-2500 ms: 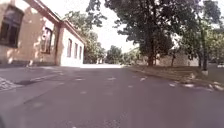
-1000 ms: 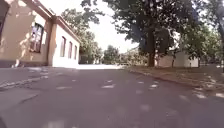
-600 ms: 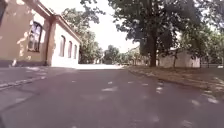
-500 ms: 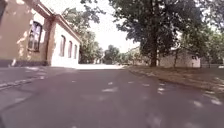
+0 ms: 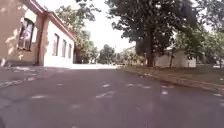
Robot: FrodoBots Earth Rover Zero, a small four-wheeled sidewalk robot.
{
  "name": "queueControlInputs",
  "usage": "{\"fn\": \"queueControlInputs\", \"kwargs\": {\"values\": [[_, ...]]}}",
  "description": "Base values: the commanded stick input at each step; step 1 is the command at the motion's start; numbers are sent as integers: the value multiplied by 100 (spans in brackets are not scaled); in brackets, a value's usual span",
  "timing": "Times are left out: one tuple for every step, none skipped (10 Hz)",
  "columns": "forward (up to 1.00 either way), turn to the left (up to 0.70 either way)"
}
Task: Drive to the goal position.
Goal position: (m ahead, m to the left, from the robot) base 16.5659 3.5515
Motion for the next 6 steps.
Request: {"fn": "queueControlInputs", "kwargs": {"values": [[85, 1], [85, 1], [85, 1], [85, 1], [85, 1], [85, 1]]}}
